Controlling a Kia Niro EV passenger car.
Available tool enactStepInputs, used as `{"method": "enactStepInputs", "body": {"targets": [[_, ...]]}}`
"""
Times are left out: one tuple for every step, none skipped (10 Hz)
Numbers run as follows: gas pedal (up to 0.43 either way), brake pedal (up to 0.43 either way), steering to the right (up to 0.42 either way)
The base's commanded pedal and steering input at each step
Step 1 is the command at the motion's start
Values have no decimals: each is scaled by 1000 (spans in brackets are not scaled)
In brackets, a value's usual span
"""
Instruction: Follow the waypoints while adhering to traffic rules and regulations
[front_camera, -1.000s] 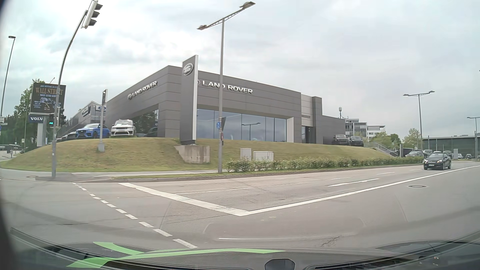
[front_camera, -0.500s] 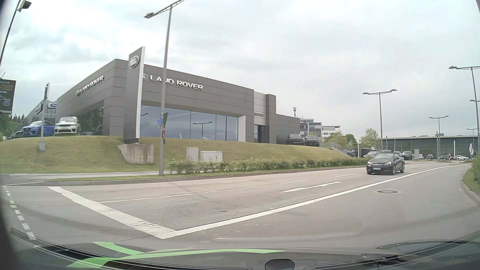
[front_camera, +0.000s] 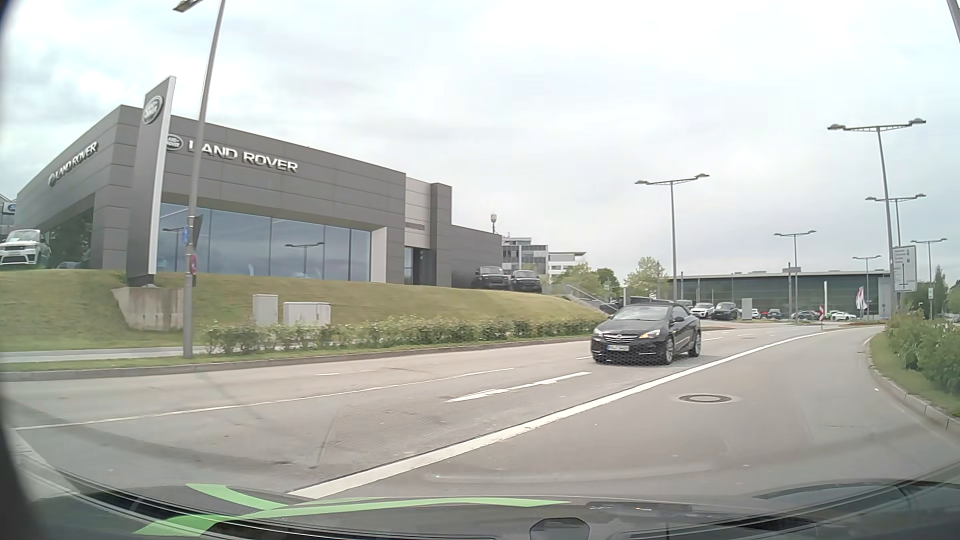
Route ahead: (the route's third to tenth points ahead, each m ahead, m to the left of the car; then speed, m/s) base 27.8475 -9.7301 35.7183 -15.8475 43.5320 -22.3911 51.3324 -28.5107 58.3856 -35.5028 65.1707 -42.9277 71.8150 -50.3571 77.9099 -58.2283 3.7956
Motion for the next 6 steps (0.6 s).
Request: {"method": "enactStepInputs", "body": {"targets": [[87, 0, 351], [87, 0, 345], [87, 0, 340], [87, 0, 327], [98, 0, 311], [110, 0, 300]]}}
